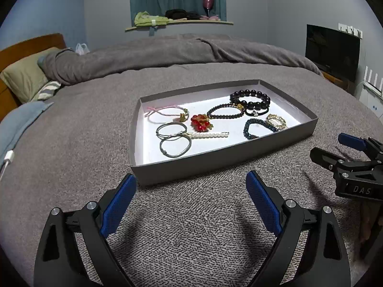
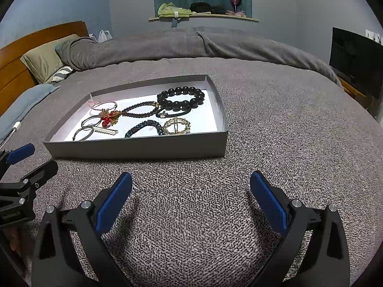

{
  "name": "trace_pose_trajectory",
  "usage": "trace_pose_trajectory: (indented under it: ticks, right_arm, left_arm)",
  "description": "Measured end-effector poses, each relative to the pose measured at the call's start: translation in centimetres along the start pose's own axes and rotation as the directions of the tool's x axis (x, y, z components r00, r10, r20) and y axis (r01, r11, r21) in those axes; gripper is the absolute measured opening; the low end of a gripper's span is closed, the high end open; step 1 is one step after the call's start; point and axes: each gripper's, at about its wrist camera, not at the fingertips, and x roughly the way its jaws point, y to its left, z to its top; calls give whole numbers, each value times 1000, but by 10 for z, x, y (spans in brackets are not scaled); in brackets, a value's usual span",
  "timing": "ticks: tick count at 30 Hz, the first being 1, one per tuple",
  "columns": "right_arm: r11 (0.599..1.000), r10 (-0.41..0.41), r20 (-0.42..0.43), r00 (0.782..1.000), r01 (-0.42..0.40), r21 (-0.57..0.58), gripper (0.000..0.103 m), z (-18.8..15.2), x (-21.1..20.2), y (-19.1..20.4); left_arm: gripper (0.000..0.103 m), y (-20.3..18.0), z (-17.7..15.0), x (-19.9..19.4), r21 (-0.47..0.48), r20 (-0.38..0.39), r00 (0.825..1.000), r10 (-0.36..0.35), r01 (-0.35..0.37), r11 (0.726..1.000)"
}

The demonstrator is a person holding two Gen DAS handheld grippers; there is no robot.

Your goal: Organize jewelry

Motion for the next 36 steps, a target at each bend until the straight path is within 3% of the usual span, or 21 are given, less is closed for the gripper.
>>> trace_pose_trajectory:
  ticks: [36]
  right_arm:
    - [1000, 0, -6, 1000, 0, -3, 97, -2, 1, -2]
  left_arm:
    - [92, 1, -1, 4, -6, -11, 1000, 2, -2, 1000]
